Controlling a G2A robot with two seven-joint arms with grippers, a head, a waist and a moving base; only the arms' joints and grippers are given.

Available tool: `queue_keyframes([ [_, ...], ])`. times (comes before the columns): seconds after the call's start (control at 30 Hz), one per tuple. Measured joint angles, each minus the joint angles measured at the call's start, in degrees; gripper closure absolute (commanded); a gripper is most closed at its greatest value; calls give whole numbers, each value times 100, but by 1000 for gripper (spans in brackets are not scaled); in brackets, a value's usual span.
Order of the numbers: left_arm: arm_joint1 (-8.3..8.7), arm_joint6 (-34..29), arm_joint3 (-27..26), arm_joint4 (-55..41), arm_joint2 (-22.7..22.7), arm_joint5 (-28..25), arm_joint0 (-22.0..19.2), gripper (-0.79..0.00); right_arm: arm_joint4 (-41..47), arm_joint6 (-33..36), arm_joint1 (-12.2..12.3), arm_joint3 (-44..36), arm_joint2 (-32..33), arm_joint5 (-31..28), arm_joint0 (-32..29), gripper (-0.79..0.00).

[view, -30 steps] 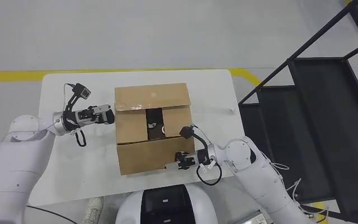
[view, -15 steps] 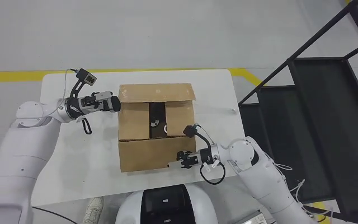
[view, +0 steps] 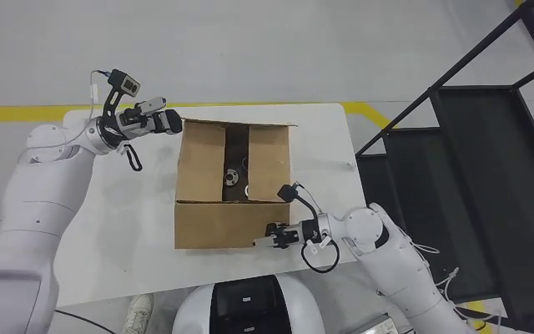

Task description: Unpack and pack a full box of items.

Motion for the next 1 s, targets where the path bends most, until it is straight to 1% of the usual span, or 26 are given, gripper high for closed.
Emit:
queue_keyframes([
  [0.17, -216, -15, 387, -100, 249, 14, -419, -785, 80, -20, 49, 20, 104, -8, -57, -785],
  [0.4, -536, 162, 1008, 246, 688, -162, -918, -785, 154, -47, 104, -7, 169, -22, -93, -785],
  [0.47, -583, 116, 1028, 279, 756, -117, -955, -785, 220, -49, 116, -15, 189, -54, -115, -785],
  [0.53, -590, 26, 944, 322, 783, -30, -920, -785, 362, -27, 130, -13, 220, -136, -143, -785],
  [0.6, -558, -91, 790, 351, 762, 86, -825, -785, 488, -17, 140, 0, 239, -214, -148, -785],
  [0.67, -483, -276, 532, 360, 692, 270, -642, -785, 660, -78, 144, 20, 256, -259, -137, -785],
  [0.77, -323, -489, 116, 443, 511, 483, -307, -785, 1218, -290, 129, 54, 306, -273, -127, -785],
  [0.83, -192, -586, -197, 469, 321, 582, -39, -785, 1771, -355, 119, 73, 366, -250, -106, -785],
  [0.93, -2, -741, -682, 396, -17, 736, 385, -785, 2561, -366, 110, 124, 455, -42, -33, -785],
  [1.0, 123, -863, -1023, 405, -252, 858, 676, -785, 2953, -444, 109, 233, 525, 248, 86, -785],
])
